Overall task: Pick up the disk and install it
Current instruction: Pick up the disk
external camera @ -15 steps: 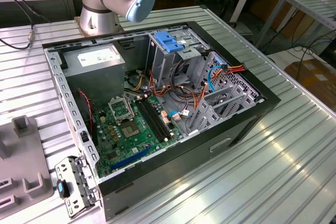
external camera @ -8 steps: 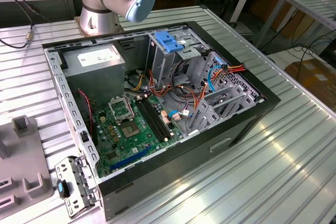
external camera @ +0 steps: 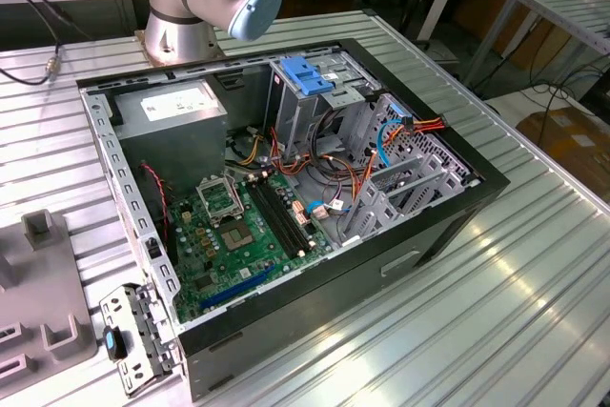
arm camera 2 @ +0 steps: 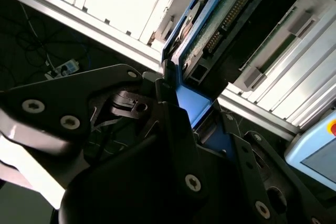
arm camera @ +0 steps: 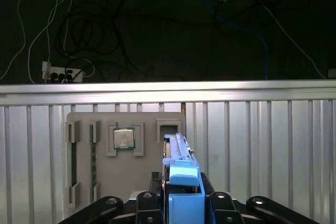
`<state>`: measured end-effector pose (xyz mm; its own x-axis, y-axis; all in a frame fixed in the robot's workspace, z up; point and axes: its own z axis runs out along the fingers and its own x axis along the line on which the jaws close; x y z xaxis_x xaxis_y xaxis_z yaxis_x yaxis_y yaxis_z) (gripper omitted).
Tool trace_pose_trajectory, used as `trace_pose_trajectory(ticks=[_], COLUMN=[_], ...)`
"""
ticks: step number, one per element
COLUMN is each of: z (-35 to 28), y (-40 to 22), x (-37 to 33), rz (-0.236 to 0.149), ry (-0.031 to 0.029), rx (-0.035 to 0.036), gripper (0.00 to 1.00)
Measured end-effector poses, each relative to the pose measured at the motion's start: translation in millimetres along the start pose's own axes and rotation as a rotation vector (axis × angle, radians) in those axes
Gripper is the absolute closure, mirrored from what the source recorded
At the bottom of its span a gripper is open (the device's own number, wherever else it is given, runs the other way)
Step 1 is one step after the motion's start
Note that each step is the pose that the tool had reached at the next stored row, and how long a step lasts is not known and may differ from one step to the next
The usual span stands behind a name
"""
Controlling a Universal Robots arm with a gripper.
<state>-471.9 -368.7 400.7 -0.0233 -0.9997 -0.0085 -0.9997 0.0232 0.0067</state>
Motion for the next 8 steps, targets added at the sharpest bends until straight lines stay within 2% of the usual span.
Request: trace_pose_trajectory(ticks=[8], z=[-10.6], y=[0.1], x=[-0.1], rz=[0.000], ry=[-0.0003], rx=[0.0002], gripper=[0.63])
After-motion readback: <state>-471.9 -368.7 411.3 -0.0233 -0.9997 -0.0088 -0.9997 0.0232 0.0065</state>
